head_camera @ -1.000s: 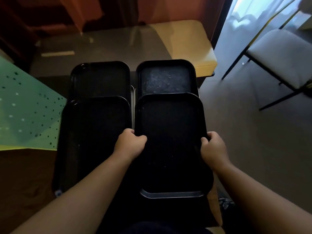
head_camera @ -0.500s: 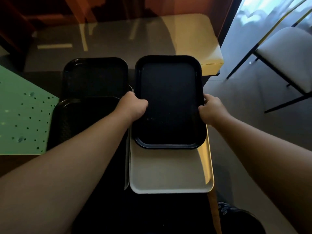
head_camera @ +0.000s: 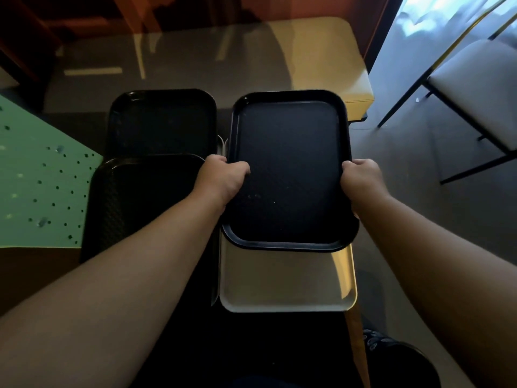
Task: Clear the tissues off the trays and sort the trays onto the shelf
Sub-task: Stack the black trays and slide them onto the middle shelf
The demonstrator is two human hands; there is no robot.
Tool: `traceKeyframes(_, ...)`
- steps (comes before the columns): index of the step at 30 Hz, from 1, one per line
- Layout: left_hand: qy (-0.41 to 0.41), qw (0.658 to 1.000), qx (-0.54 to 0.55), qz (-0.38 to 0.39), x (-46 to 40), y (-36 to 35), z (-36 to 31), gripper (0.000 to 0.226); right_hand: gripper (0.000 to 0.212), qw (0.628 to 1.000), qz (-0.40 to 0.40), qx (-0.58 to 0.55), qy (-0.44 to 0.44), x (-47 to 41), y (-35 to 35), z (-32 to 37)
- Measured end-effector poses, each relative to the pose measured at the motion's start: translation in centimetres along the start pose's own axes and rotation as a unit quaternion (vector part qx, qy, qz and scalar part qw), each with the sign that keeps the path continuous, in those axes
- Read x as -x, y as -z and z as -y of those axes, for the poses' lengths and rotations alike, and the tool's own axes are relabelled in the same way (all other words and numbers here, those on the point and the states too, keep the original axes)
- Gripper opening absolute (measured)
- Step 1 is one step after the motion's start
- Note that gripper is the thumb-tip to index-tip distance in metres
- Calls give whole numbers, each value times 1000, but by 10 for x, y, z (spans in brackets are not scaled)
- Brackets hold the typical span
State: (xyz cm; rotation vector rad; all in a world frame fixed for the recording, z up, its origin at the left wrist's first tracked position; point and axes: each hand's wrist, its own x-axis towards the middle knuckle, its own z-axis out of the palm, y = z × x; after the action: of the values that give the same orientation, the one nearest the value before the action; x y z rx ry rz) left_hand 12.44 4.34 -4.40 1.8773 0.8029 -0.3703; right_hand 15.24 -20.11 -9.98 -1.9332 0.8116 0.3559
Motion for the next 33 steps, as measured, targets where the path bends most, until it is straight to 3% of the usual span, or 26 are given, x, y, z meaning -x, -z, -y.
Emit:
traceKeyframes(5,-13,996,71,-47,19,36,15,23,33,990,49,-128,-32,50,2,-8)
traceKeyframes(9,3,995,60,-83,31,81,52,23,24,983,87,-154,-40,103,-25,-21)
traceKeyframes(14,24,991,23,-129,42,131,115,29,6,986,87,-140,-32,156,-81,-39)
traceKeyframes(22,61,985,34,-158,58,188,183,57,10,992,84,-89,-20,209,-153,-46)
traceKeyframes(29,103,966,181,-151,53,218,207,29,18,996,59,-68,-13,214,-187,-31)
traceKeyframes(33,69,981,117,-136,50,222,211,34,9,996,60,-58,-13,215,-197,-27)
